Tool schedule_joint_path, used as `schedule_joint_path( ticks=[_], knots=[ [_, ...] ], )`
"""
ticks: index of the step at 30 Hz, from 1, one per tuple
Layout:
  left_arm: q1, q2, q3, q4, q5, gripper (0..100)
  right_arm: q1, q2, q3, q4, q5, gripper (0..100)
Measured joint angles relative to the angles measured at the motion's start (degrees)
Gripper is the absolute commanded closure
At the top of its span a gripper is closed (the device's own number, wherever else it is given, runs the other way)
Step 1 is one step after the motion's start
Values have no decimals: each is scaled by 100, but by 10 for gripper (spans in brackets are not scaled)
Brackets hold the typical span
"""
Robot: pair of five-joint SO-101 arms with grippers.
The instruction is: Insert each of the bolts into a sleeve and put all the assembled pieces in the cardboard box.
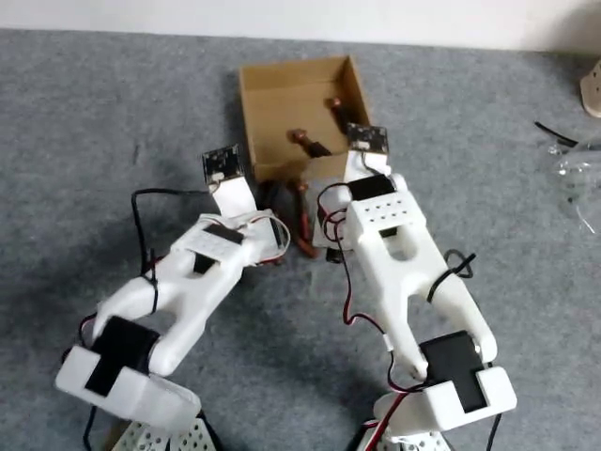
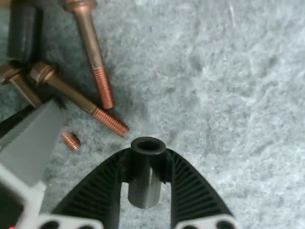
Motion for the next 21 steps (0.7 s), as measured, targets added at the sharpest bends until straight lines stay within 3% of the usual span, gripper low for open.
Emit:
schedule_joint_path(
  ticks=[9,12,21],
  knots=[
    [-149,1213,-1899,1776,475,909,0,0,0,0,0,995],
    [-176,1380,-2084,1899,484,997,0,0,0,0,0,995],
    [-211,1424,-2180,1934,536,996,0,0,0,0,0,995]
  ],
)
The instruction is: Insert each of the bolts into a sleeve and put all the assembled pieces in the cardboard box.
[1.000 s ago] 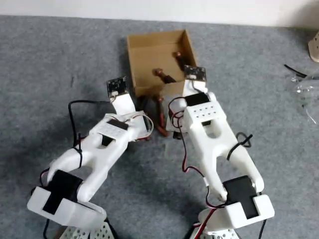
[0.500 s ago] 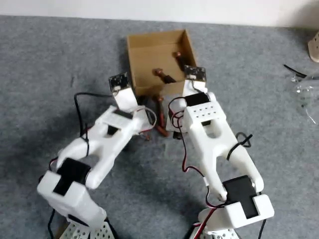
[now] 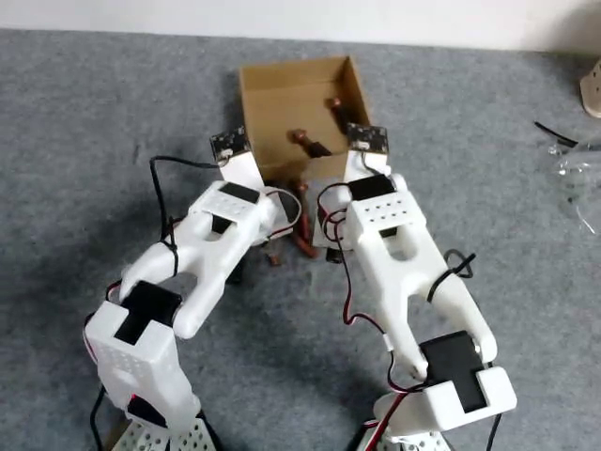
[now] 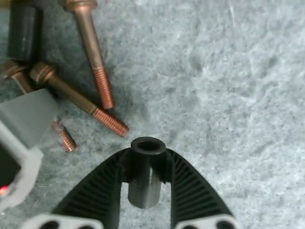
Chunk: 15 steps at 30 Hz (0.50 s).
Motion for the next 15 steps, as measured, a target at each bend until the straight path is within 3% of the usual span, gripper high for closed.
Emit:
schedule_joint_path(
  ticks=[7,15],
  knots=[
    [-26,-413,325,9,-26,996,0,0,9,0,0,995],
    [-475,-1873,1495,-88,-44,996,0,0,9,0,0,995]
  ],
)
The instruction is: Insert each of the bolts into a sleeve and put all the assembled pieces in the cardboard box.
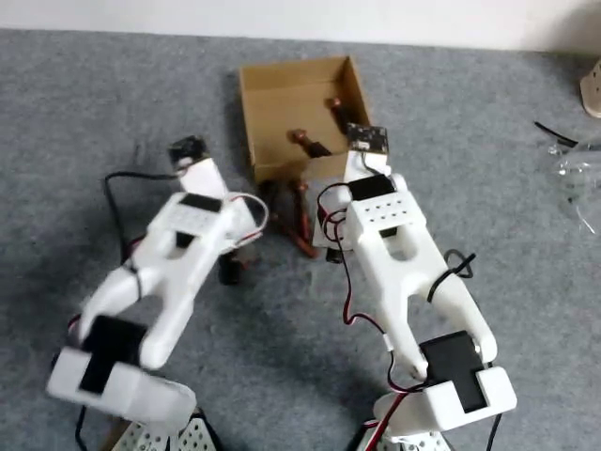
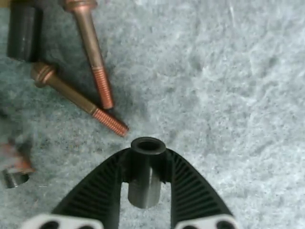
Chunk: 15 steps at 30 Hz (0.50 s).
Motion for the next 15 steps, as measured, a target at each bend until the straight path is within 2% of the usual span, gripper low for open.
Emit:
schedule_joint_path(
  ticks=[5,15],
  knots=[
    [-44,-1143,826,-413,0,996,0,0,0,0,0,995],
    [-44,-3437,2057,-466,0,996,0,-105,0,0,9,995]
  ],
)
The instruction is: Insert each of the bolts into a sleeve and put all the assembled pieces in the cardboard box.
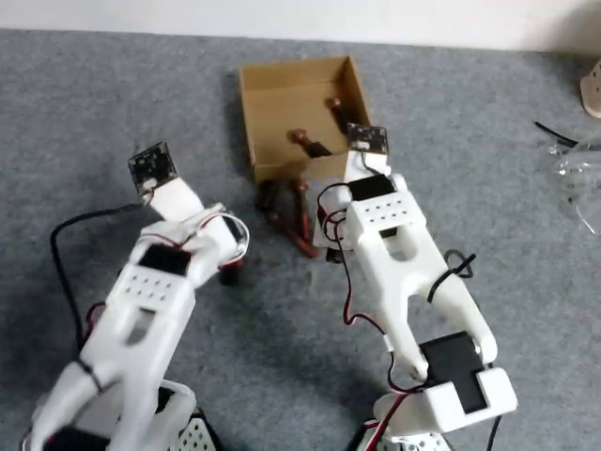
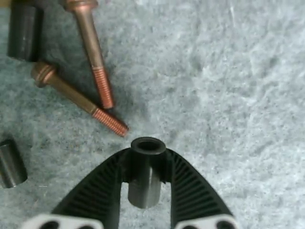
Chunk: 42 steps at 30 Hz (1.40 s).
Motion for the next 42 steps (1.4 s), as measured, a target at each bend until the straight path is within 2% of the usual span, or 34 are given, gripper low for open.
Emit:
schedule_joint_path(
  ticks=[4,11,16,20,30,35,42],
  knots=[
    [-9,-730,360,0,0,996,0,-589,352,-105,0,995],
    [-9,-2154,1011,0,0,996,-9,-2022,1820,-1011,369,995],
    [0,-3332,1495,0,9,996,-185,-2479,2215,-1178,431,995],
    [0,-4316,1820,0,-378,996,-202,-2857,2462,-1582,703,995],
    [-9,-6505,2690,0,-527,996,-598,-4466,3903,-2470,1257,995],
    [-9,-6760,2743,0,-1090,996,-615,-5407,4536,-2857,1284,995],
    [0,-6778,2796,0,-1196,996,-624,-6734,5705,-3895,1284,995]
  ],
)
